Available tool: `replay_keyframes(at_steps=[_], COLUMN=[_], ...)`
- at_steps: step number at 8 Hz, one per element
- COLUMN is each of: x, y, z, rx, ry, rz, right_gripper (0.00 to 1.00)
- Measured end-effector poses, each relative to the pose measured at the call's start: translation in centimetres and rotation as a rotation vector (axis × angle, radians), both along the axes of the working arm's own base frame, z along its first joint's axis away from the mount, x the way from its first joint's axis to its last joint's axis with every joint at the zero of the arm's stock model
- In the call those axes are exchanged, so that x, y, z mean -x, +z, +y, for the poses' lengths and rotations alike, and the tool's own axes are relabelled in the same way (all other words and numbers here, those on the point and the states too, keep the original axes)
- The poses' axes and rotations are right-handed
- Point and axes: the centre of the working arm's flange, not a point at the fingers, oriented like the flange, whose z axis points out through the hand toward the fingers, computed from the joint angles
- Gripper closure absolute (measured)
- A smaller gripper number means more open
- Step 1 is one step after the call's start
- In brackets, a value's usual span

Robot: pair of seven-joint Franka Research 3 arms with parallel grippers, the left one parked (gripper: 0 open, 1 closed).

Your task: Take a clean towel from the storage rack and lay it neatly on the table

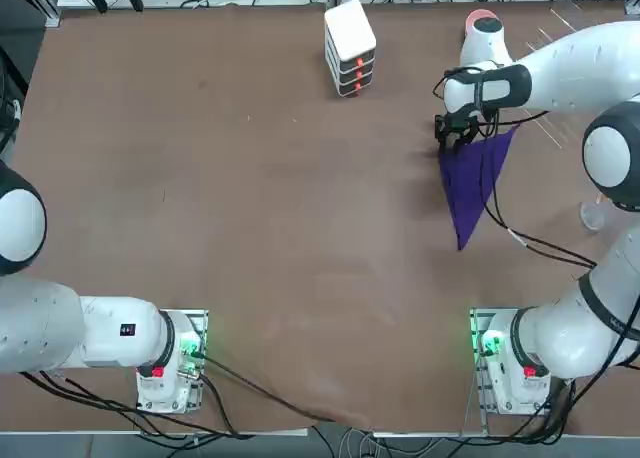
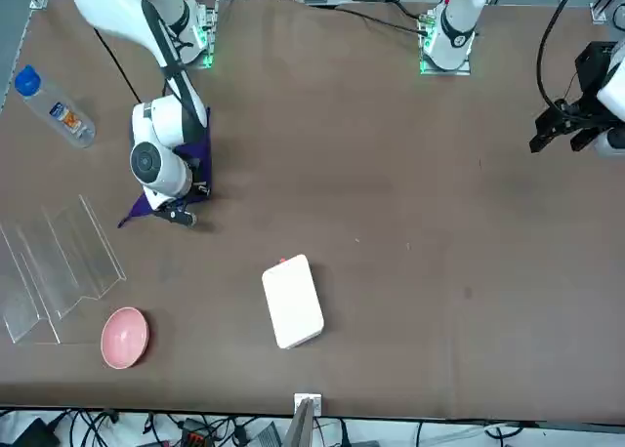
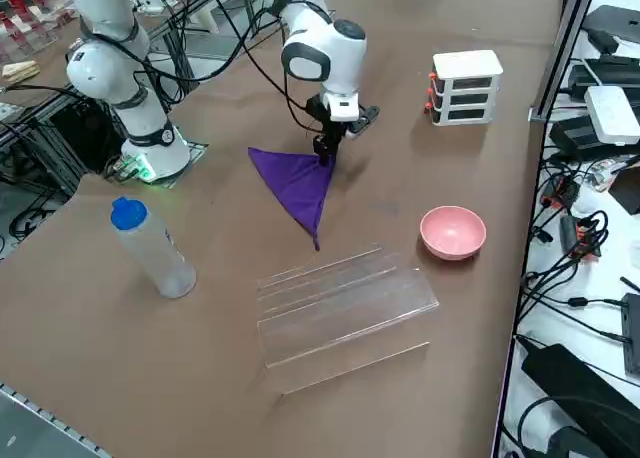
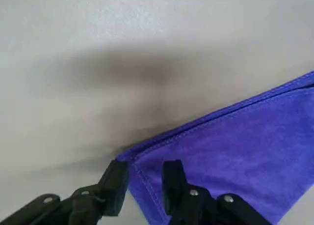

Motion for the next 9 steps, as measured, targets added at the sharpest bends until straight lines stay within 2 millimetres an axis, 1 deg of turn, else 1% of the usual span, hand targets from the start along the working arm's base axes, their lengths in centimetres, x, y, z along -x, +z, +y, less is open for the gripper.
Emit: replay_keyframes(at_steps=[4,7,9], x=[0.4,0.3,0.2], y=[-1.4,-1.3,-1.2], z=[0.0,0.0,0.1], rx=[0.021,0.021,0.020], ry=[0.006,0.007,0.006], rz=[0.024,0.023,0.019], right_gripper=[0.55,0.58,0.58])
